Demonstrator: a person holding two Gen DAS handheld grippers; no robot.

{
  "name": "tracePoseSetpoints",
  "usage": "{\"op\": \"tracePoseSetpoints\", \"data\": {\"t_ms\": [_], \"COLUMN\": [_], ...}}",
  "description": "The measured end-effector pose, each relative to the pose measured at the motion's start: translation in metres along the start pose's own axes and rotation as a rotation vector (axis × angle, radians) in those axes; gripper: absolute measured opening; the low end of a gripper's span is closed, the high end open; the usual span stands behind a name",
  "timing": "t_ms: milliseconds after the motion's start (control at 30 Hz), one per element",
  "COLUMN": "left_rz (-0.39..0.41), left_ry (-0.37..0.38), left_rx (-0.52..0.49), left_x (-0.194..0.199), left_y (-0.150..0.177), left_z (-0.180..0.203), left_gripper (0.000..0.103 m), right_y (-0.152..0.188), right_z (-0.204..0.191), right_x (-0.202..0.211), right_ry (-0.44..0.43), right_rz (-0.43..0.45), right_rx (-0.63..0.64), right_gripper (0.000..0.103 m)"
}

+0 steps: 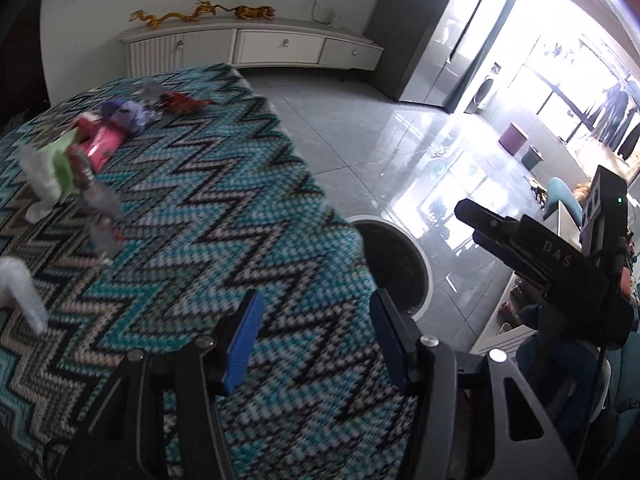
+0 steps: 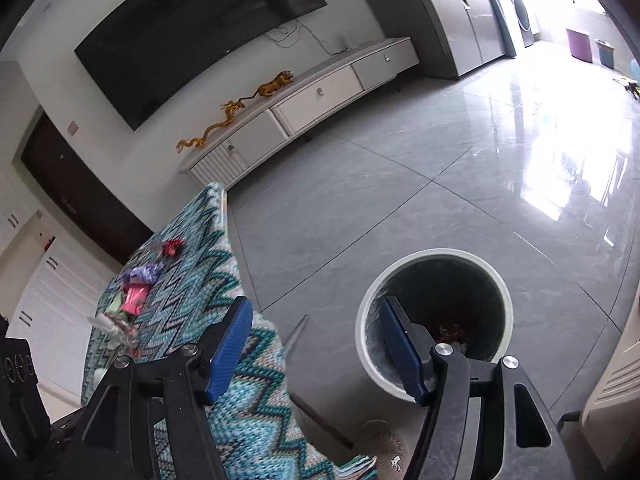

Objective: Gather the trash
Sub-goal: 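Move both grippers back to the remaining trash on the rug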

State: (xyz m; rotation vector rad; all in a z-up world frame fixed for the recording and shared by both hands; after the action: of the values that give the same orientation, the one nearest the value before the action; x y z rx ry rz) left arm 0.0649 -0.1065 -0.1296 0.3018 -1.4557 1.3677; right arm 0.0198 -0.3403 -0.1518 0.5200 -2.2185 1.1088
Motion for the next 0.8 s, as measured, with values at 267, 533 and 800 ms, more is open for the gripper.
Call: {"op": "tracePoseSetpoints", "data": {"t_ms": [267, 533, 800], "left_rz": [0.059, 0.15, 0.28], "left_ry": [-0.105, -0.183, -0.336], "left_rx": [0.14, 0.197, 0.248], "left_x": [0.055, 0.1, 0.146], "left_y": [0.049, 0.067, 0.065], "left_z": [-0.069, -0.09, -0.134], "left_gripper": [0.054, 0.054, 0.054], "right_y": [0.043, 0.079, 0.09], "right_z": [-0.083, -0.146, -0.17], "right_x": [-0.005, 0.01, 0.032], "right_ry": [-0.091, -0.169, -0.198], "right_rz": [-0.065, -0.087, -0.053], "right_rx": [0.169, 0.314, 0.408], "right_gripper": [0.064, 0.064, 0.065]}}
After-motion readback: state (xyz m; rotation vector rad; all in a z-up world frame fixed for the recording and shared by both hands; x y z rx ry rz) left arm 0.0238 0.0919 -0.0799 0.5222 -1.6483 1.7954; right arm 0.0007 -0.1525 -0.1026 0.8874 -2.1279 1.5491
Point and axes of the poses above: each gripper's, at about its wrist camera, not at the fingertips, and x roughly against the way its jaws point, z to its right, y to its underside, the point moved 4 cm from there along -x, roughly the way its jaws point, and after that the axes turned 4 degrees about -x, right-handed, at the moved point
